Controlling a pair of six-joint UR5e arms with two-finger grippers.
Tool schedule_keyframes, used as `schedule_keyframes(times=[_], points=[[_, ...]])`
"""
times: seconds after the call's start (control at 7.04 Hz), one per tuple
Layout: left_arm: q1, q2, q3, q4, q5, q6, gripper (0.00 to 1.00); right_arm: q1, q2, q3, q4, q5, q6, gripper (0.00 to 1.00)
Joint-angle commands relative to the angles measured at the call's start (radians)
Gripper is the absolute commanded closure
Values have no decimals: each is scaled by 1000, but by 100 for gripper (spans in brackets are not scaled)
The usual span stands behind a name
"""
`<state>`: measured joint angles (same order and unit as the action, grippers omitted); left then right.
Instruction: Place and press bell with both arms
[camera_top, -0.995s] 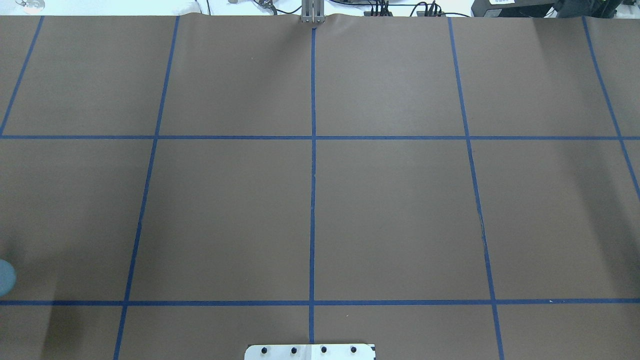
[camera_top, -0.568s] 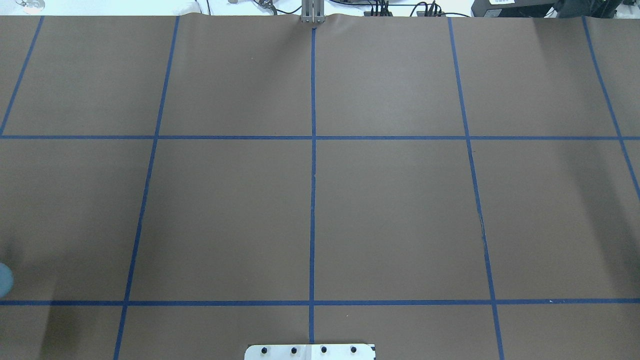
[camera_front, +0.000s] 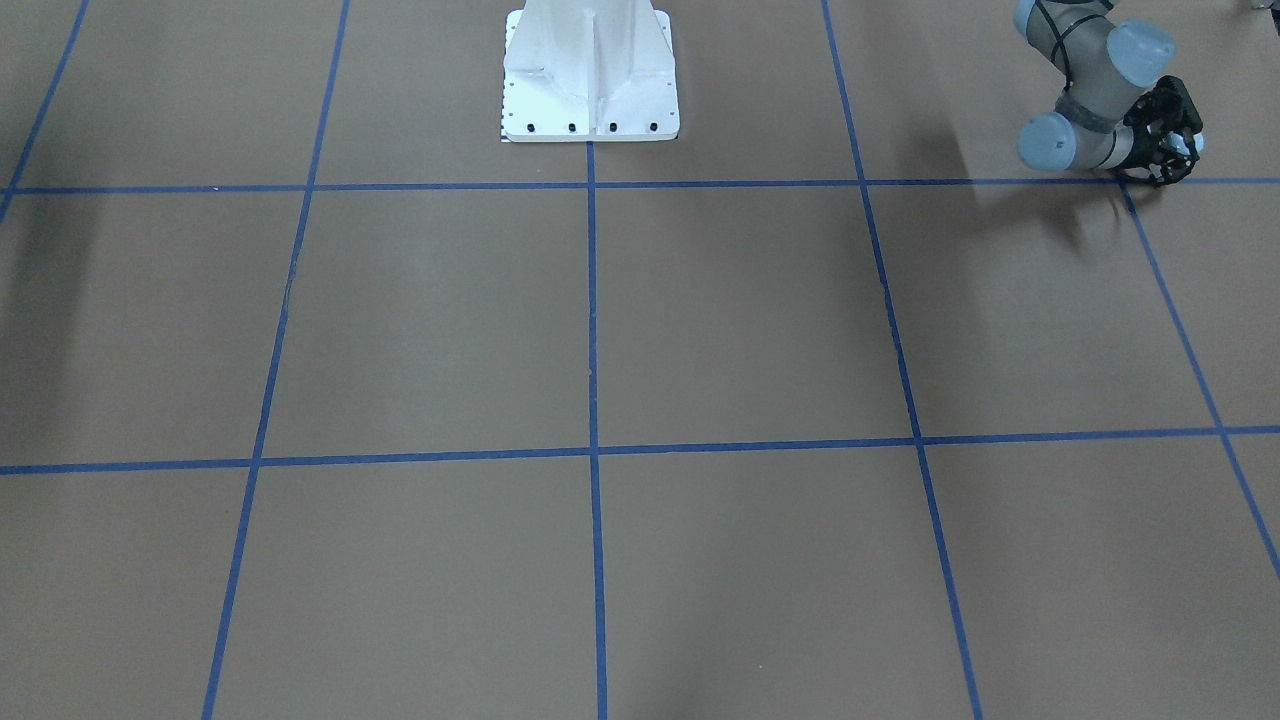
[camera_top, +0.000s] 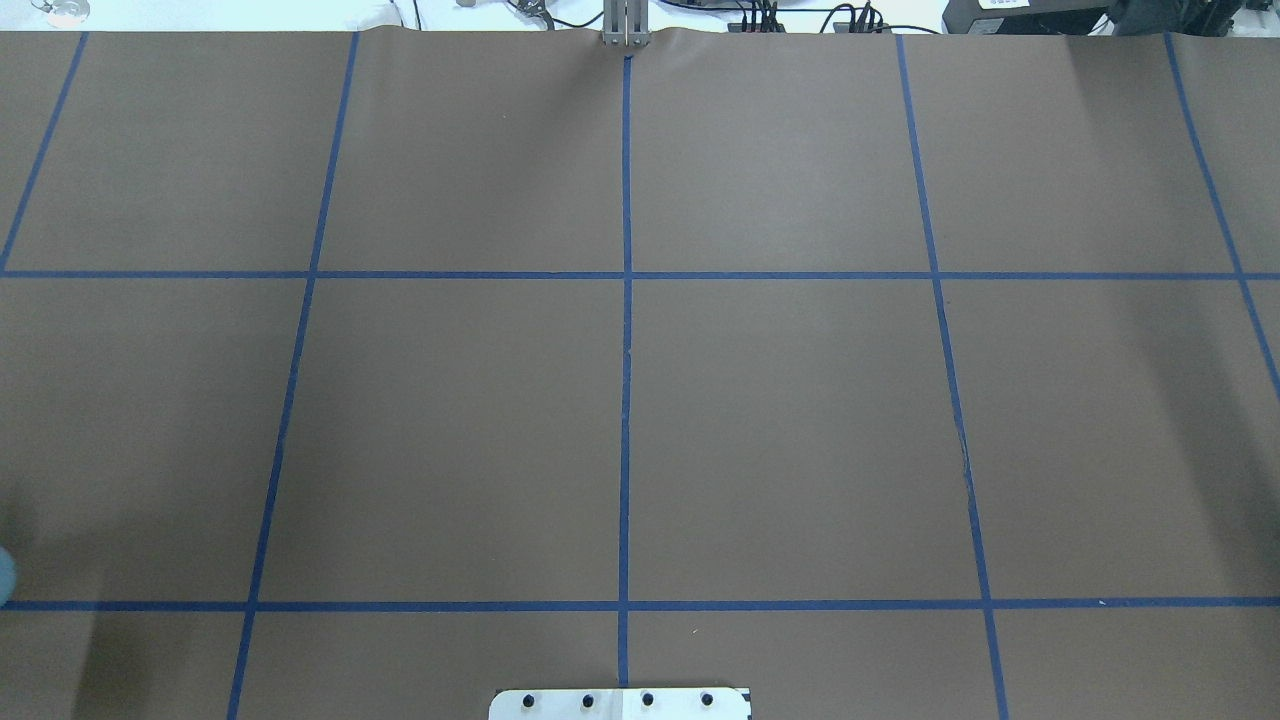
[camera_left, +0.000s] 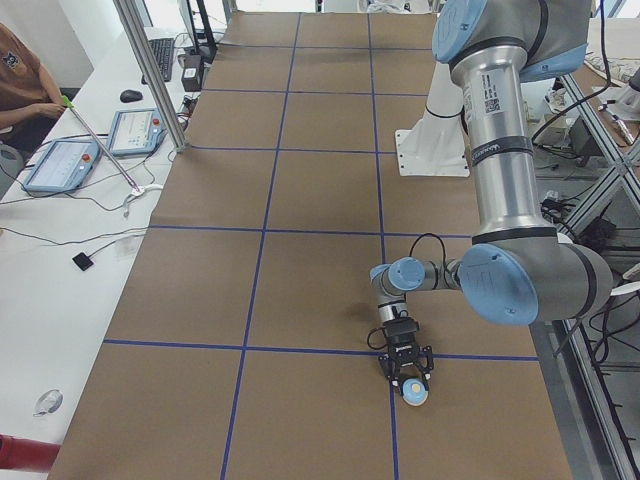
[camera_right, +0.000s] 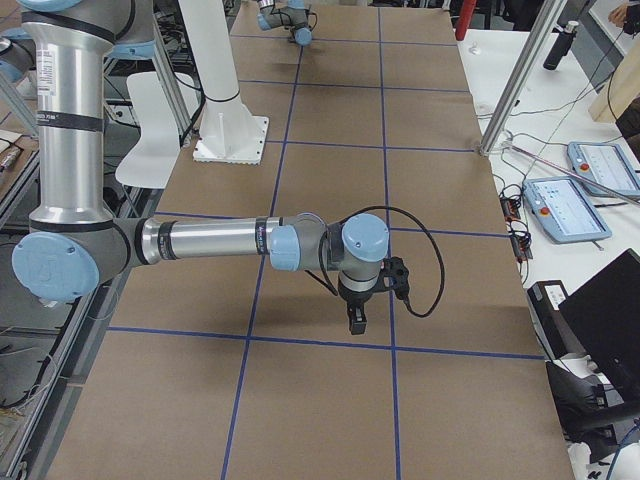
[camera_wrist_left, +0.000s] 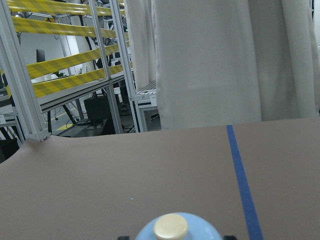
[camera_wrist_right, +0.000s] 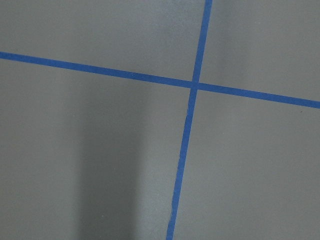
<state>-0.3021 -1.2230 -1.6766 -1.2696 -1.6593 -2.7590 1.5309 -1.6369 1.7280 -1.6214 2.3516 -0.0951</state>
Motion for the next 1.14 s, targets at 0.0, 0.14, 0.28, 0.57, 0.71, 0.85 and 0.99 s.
schedule_keyframes(times=[0.0, 0.14, 0.28, 0.57, 0.71, 0.85, 0.99], points=[[-2, 121, -111, -2, 1, 71, 100, 0, 6, 2, 0, 0, 2, 0], [-14, 152, -165, -2, 4, 163, 100, 0, 5, 2, 0, 2, 2, 0], [-37, 151, -167, -1, 51, 273, 100, 0, 5, -1, 0, 2, 2, 0], [-264, 85, -187, -4, 265, 530, 100, 0, 3, -7, 0, 6, 3, 0], [-370, -6, -181, -4, 327, 659, 100, 0, 5, -7, 0, 5, 3, 0], [-444, -92, -173, -5, 360, 771, 100, 0, 5, -7, 0, 3, 3, 0], [-494, -161, -160, -11, 410, 882, 100, 0, 5, -7, 0, 3, 3, 0]])
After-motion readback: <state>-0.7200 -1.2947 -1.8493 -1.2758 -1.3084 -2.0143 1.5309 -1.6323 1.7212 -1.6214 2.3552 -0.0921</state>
